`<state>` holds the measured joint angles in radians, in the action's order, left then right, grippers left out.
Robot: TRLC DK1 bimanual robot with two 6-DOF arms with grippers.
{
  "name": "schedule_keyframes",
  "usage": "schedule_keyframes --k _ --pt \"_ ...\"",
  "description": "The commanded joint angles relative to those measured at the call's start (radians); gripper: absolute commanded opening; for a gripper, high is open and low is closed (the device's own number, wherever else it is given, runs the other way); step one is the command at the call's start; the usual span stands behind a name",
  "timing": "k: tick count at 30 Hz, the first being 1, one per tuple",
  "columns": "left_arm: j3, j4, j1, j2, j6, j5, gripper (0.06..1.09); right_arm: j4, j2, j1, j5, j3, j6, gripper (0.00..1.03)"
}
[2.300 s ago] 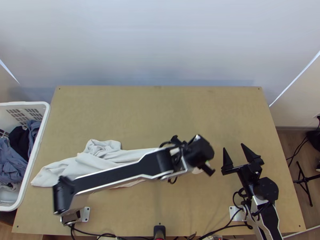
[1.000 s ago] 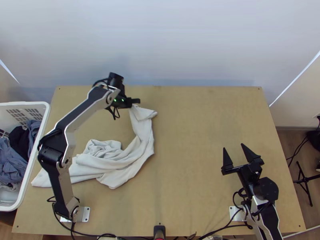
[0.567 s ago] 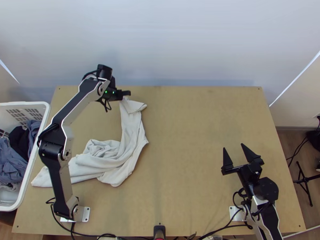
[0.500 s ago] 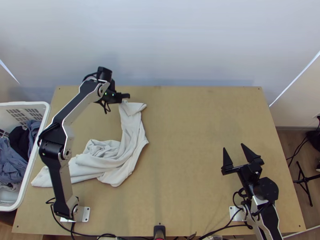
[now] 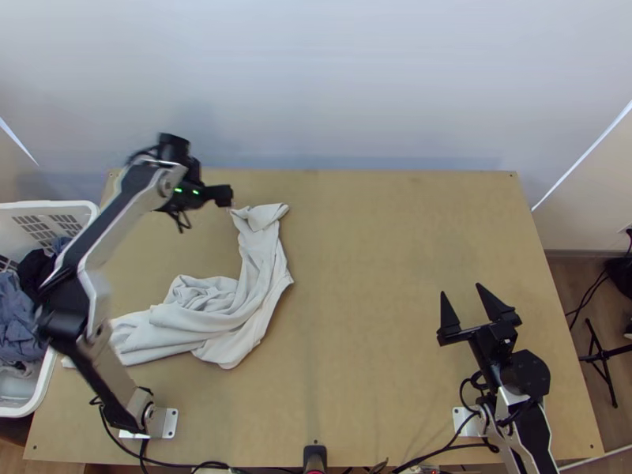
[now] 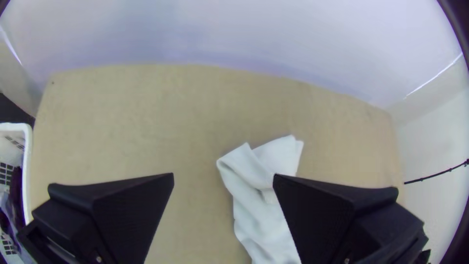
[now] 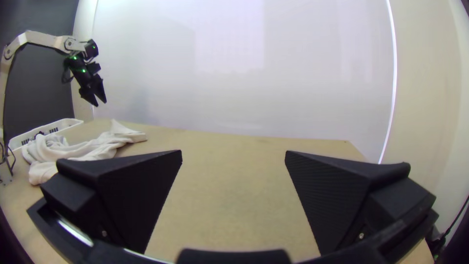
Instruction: Fold the t-shirt
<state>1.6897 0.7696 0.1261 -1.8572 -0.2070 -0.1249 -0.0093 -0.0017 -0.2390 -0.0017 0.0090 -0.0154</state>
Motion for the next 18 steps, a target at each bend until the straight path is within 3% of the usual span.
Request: schedule_keyframes --k 1,7,18 --pt "-0.012 0.039 -0.04 0.27 0.043 -0.005 1.05 0.0 0.0 0.0 0.0 0.0 -0.001 0.98" --pt "-0.022 0.122 -0.091 0.434 0.058 0.019 1.05 0.0 0.0 0.0 0.0 0.0 -0.001 0.98" --pt "-0.125 0.33 -0.143 0.609 0.069 0.228 1.05 0.0 0.0 0.0 0.0 0.0 -0.001 0.98"
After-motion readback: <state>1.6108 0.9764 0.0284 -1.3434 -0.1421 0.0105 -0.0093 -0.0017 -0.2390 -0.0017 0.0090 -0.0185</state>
